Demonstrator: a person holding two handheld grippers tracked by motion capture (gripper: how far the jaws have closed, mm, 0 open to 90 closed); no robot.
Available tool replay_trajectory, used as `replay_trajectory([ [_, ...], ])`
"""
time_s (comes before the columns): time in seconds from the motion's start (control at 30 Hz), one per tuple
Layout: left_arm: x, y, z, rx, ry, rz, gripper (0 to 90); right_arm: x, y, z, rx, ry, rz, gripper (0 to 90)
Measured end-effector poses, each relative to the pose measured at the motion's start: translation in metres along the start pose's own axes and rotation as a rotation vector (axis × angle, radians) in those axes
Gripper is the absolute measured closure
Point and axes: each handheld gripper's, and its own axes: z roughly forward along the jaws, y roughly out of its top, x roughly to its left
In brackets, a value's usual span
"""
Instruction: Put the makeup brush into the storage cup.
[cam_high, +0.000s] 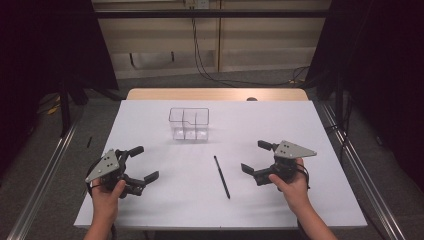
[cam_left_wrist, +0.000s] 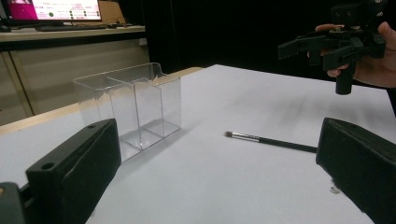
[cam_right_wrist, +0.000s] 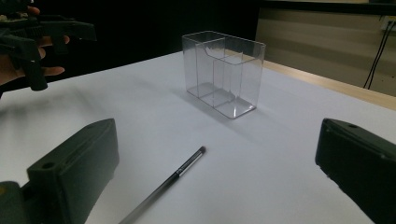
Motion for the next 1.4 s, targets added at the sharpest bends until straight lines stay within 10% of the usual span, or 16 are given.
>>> replay_trajectory([
  [1.4,0.001,0.001,-0.001,-0.005,0.011,0.001,0.0,0.027,0.008,0.056,0.011,0.081,0.023,0.0],
])
